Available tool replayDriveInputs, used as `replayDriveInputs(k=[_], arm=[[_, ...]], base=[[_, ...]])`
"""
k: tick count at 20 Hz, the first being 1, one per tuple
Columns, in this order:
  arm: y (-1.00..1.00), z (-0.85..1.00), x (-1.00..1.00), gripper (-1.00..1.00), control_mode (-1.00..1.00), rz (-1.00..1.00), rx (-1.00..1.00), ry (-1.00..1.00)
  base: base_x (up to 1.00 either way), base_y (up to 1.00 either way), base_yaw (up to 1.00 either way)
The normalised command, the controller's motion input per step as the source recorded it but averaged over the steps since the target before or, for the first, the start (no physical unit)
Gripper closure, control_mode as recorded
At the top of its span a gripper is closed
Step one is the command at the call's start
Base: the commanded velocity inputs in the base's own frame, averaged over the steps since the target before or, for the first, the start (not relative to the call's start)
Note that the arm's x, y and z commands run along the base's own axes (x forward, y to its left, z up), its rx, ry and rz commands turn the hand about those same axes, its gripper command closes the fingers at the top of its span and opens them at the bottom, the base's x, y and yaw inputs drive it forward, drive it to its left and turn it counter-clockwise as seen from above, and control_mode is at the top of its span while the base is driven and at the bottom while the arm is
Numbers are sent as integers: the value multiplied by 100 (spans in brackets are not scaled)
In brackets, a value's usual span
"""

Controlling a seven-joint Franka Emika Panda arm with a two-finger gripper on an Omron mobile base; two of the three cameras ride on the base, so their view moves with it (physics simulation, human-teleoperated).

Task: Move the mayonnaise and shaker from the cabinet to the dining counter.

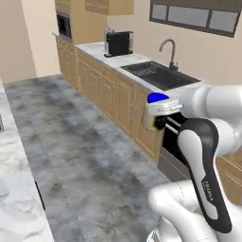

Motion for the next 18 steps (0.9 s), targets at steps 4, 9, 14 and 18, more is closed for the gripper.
replayDriveInputs(k=[4, 9, 14, 18], arm=[[0, 0, 0, 100, 100, 0, 0, 0], [0, 0, 0, 100, 100, 0, 0, 0], [0, 0, 0, 100, 100, 0, 0, 0], [0, 0, 0, 100, 100, 0, 0, 0]], base=[[-10, 0, 91], [2, -11, 58], [-12, -5, 72], [-26, -2, 92]])
